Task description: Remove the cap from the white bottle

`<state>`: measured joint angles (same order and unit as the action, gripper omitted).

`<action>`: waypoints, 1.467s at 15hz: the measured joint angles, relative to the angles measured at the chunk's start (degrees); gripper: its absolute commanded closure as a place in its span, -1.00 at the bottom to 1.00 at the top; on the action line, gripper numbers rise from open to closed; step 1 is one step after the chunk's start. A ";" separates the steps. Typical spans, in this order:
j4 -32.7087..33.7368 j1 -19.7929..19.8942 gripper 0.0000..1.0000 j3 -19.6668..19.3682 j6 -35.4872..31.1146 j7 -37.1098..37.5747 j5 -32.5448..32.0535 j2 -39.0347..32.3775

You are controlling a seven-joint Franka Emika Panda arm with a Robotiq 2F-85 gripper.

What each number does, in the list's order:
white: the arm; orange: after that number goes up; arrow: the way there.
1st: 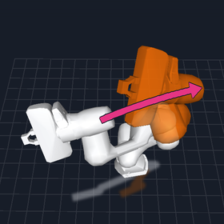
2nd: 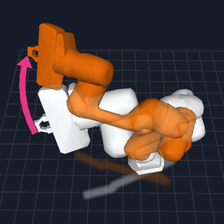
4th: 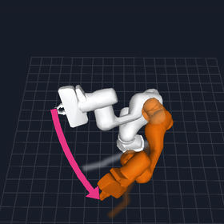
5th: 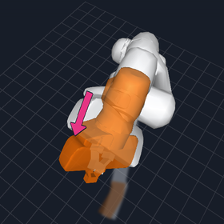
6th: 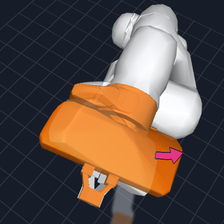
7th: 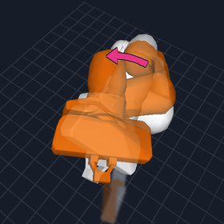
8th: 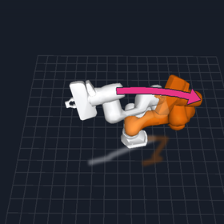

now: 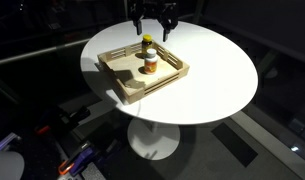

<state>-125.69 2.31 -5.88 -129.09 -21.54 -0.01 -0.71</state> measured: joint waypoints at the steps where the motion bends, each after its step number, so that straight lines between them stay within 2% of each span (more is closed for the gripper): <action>1: 0.03 0.00 -1.00 0.28 -1.09 -0.10 0.92 -0.71; 9: 1.62 0.03 -1.00 2.38 -7.04 -0.56 4.74 -7.28; 16: 5.51 0.76 -1.00 3.75 -7.99 -0.56 4.75 -13.00; 22: 6.84 0.97 -1.00 5.07 -7.98 -0.56 4.75 -14.64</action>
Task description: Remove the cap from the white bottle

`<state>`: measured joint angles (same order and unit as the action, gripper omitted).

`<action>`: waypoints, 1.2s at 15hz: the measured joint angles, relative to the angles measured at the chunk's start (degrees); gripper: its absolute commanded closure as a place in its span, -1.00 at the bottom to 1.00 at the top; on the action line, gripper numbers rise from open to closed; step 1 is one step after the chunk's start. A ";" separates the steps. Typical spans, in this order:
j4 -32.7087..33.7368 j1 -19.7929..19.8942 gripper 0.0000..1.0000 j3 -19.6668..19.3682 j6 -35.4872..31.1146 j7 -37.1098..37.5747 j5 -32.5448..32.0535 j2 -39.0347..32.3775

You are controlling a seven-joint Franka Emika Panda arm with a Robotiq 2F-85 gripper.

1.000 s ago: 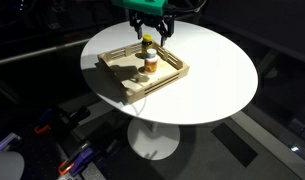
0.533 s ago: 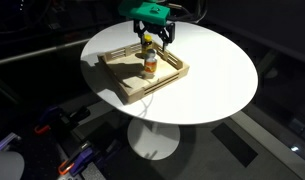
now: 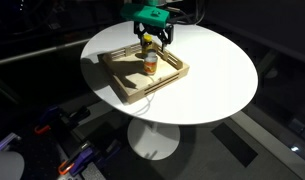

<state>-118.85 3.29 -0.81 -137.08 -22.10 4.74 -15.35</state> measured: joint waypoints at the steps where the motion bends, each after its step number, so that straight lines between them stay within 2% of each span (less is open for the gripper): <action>1: 0.00 -0.01 -1.00 0.06 0.00 0.02 -0.05 -0.04; 9: 0.00 -0.01 -1.00 0.07 0.00 0.40 -0.81 -0.26; 11: 0.00 -0.01 -0.88 0.07 0.00 0.44 -0.93 -0.37; 12: 0.00 -0.01 -0.76 0.07 0.00 0.45 -0.95 -0.43; 13: 0.00 -0.01 -0.54 0.07 0.00 0.47 -0.96 -0.52; 15: 0.00 -0.01 -0.33 0.07 0.00 0.48 -1.00 -0.65; 17: 0.00 -0.01 -0.40 0.07 0.00 0.52 -1.02 -0.71; 18: 0.00 -0.01 -0.35 0.07 0.00 0.53 -1.06 -0.71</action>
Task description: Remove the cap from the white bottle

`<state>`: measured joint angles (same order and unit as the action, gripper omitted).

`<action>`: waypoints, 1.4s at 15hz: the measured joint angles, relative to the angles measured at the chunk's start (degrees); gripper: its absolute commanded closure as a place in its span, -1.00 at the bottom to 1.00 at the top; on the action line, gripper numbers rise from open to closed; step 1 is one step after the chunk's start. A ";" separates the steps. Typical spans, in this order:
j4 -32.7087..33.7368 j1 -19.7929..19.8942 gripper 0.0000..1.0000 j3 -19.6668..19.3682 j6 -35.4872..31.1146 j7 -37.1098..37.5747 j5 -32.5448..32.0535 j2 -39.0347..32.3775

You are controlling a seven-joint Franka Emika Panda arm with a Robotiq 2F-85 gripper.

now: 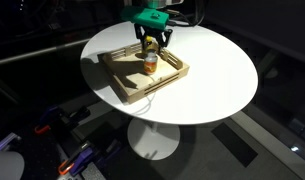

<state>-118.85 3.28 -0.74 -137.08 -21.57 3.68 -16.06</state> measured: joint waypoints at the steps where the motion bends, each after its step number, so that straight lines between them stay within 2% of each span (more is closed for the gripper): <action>1: 0.00 0.00 -0.27 0.00 0.00 0.02 -0.09 0.00; 2: 0.00 0.00 -0.23 -0.01 0.00 0.09 -0.27 0.00; 3: 0.00 0.00 -0.09 -0.02 0.00 0.14 -0.52 0.00; 4: 0.00 0.00 -0.10 -0.04 0.00 0.23 -0.83 0.00; 5: 0.00 0.00 -0.02 -0.08 0.00 0.52 -1.19 0.00; 6: 0.00 0.00 0.15 -0.13 0.00 1.02 -1.69 0.00; 7: 0.00 0.00 0.11 -0.19 0.02 1.70 -2.28 0.01; 9: 0.00 0.00 0.37 -0.34 0.11 3.25 -3.60 0.01; 12: 0.00 -0.01 0.53 -0.53 0.33 5.22 -4.47 0.05; 14: 0.01 -0.02 0.61 -0.63 0.56 6.63 -4.51 0.08; 21: 0.36 -0.04 0.61 -1.48 2.72 15.25 -4.50 0.16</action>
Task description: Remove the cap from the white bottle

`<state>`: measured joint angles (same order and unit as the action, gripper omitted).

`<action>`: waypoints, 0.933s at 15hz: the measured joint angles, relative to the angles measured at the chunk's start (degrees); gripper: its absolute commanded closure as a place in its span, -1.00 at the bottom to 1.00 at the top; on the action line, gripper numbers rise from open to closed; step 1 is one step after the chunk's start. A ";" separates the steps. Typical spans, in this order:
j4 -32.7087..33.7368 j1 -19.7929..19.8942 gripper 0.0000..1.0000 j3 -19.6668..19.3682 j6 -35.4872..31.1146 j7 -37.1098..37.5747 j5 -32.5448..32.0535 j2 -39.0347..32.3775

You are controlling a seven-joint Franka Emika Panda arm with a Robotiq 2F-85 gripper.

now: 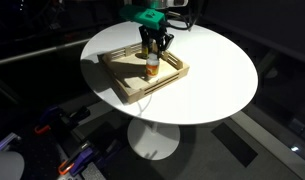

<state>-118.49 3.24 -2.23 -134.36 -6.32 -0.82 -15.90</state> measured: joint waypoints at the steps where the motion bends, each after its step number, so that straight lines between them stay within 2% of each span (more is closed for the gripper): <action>1: 0.06 0.00 0.61 -0.14 0.28 1.58 0.01 0.00; 4: 0.21 0.00 0.61 -0.49 0.98 5.25 0.06 0.01; 7: 0.22 -0.12 0.61 -0.53 1.12 5.80 0.06 0.19; 10: 0.22 -0.48 0.40 -0.42 1.12 4.97 -0.06 0.71; 14: 0.22 -0.76 0.29 -0.32 1.12 3.75 -0.44 1.19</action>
<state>-118.26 2.48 -2.55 -133.23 -2.57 -1.27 -14.71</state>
